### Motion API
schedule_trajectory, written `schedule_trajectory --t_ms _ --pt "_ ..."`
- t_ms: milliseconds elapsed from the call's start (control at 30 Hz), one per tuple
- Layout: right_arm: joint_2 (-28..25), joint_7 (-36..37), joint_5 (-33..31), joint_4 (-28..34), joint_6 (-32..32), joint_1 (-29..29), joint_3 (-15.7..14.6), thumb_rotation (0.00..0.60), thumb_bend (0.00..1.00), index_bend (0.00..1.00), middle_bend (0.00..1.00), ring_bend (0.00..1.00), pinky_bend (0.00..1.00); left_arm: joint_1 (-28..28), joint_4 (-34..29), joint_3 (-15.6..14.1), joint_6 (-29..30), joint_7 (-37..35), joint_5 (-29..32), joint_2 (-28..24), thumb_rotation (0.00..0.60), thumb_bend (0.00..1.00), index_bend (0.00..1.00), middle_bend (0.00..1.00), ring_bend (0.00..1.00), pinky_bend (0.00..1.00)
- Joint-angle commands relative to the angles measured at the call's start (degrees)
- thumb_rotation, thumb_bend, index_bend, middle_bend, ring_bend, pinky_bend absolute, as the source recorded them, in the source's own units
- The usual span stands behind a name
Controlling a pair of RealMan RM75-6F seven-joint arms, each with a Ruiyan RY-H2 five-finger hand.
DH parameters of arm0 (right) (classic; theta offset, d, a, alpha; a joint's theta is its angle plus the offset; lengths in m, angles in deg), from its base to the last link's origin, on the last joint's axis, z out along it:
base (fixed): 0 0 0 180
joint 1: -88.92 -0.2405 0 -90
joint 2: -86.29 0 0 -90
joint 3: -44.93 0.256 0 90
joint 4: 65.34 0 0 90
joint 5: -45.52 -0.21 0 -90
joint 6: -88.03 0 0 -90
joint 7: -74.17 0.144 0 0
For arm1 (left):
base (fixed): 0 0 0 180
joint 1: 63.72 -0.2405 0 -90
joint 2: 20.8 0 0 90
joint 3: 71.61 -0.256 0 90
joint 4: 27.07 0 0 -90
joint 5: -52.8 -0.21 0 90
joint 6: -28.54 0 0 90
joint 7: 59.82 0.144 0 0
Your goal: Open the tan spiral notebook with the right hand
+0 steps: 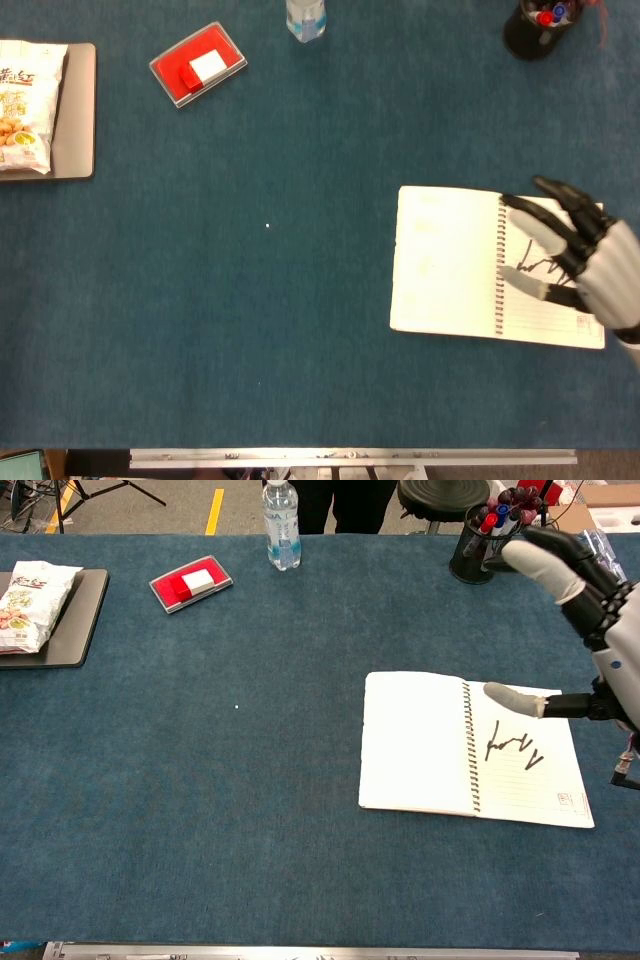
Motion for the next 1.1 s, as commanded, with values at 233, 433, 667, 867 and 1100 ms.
schedule_trajectory --t_ms 233,433,667,867,1100 --pt "-13.2 -7.5 -1.0 15.4 3.6 3.8 -1.6 0.6 0.14 0.01 0.23 0.08 0.23 0.1 0.1 0.1 0.0 -0.1 0.1 0.1 0.6 0.02 0.21 0.26 0.11 0.37" --pt "-19.1 -11.9 -4.0 21.6 8.7 6.2 -2.1 0.6 0.14 0.07 0.23 0.08 0.23 0.3 0.4 0.2 -0.2 -0.4 0.0 0.2 0.6 0.02 0.21 0.26 0.11 0.37" --pt "-25.3 -18.9 -10.6 29.9 15.5 9.1 -1.3 0.6 0.14 0.14 0.23 0.08 0.23 0.5 0.5 0.3 -0.3 -0.5 -0.2 0.4 0.6 0.02 0.21 0.26 0.11 0.37" --pt "-29.3 -23.5 -18.4 36.1 20.8 11.7 0.7 0.6 0.14 0.14 0.23 0.08 0.23 1.1 0.9 0.5 -0.7 -0.9 -0.4 0.6 0.6 0.02 0.21 0.26 0.11 0.37" --pt "-31.2 -23.8 -23.2 38.3 23.9 13.4 2.9 0.6 0.14 0.14 0.21 0.08 0.23 2.2 1.4 0.7 -2.0 -0.9 -0.5 1.2 0.6 0.02 0.21 0.26 0.11 0.37"
